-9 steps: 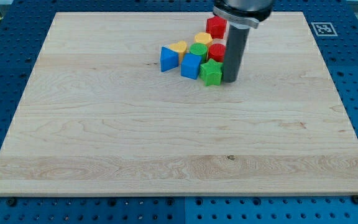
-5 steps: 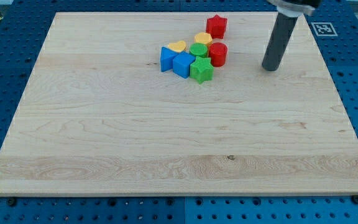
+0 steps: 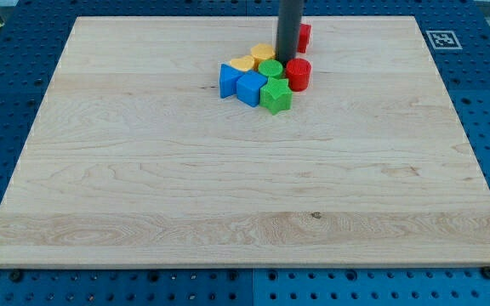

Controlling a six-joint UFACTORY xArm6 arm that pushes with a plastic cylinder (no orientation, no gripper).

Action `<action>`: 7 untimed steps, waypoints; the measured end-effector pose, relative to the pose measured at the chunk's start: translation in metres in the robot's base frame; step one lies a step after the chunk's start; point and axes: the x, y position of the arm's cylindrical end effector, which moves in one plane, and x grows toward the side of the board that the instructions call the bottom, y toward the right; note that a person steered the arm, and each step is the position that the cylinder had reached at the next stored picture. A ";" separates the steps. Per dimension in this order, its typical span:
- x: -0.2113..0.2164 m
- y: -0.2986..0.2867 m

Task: Touch the red circle

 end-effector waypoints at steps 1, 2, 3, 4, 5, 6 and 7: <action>-0.009 0.004; -0.011 0.032; -0.001 0.050; 0.017 0.053; 0.031 0.053; 0.043 0.053; 0.011 0.068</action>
